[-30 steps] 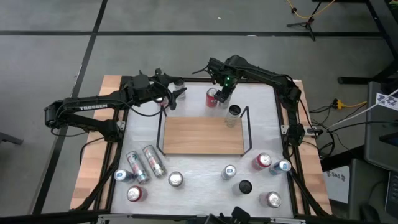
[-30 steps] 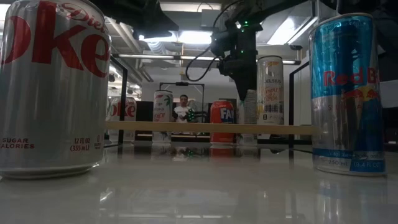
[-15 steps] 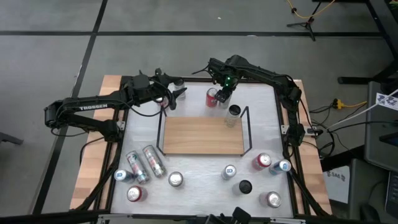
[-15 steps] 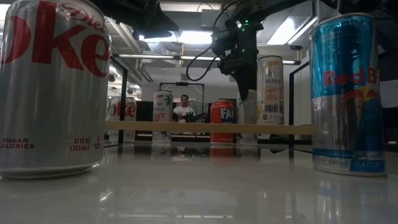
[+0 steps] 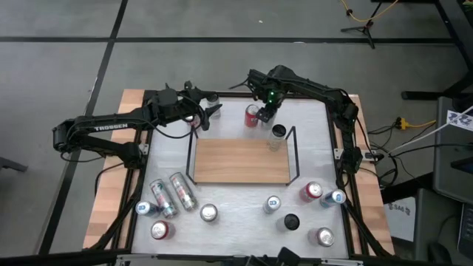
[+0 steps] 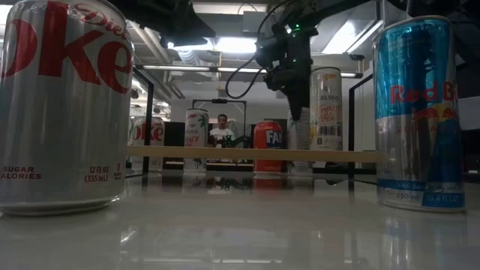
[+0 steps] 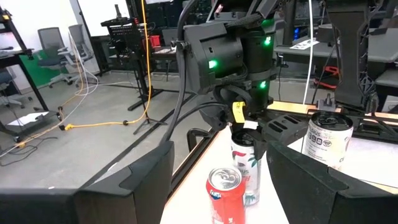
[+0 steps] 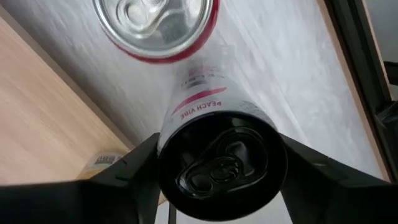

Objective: Place canned beverage on shelf
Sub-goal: Put the top right white-pink soda can on the shelf

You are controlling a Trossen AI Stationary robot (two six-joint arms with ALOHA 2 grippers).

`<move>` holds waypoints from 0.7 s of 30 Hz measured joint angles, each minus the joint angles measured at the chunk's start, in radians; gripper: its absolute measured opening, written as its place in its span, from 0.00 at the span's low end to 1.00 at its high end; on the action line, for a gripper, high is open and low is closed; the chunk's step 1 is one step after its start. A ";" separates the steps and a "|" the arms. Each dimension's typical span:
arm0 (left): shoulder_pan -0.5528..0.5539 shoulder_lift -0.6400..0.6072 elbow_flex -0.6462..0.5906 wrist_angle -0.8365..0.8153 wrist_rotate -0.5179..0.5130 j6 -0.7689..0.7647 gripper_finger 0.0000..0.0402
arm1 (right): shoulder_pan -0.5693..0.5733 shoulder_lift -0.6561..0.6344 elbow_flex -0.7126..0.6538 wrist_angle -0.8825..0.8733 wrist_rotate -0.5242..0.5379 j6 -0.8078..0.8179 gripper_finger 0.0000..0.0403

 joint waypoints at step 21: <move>0.001 0.000 0.000 0.000 0.000 0.000 0.62 | 0.005 0.000 0.300 -0.129 -0.030 -0.026 0.62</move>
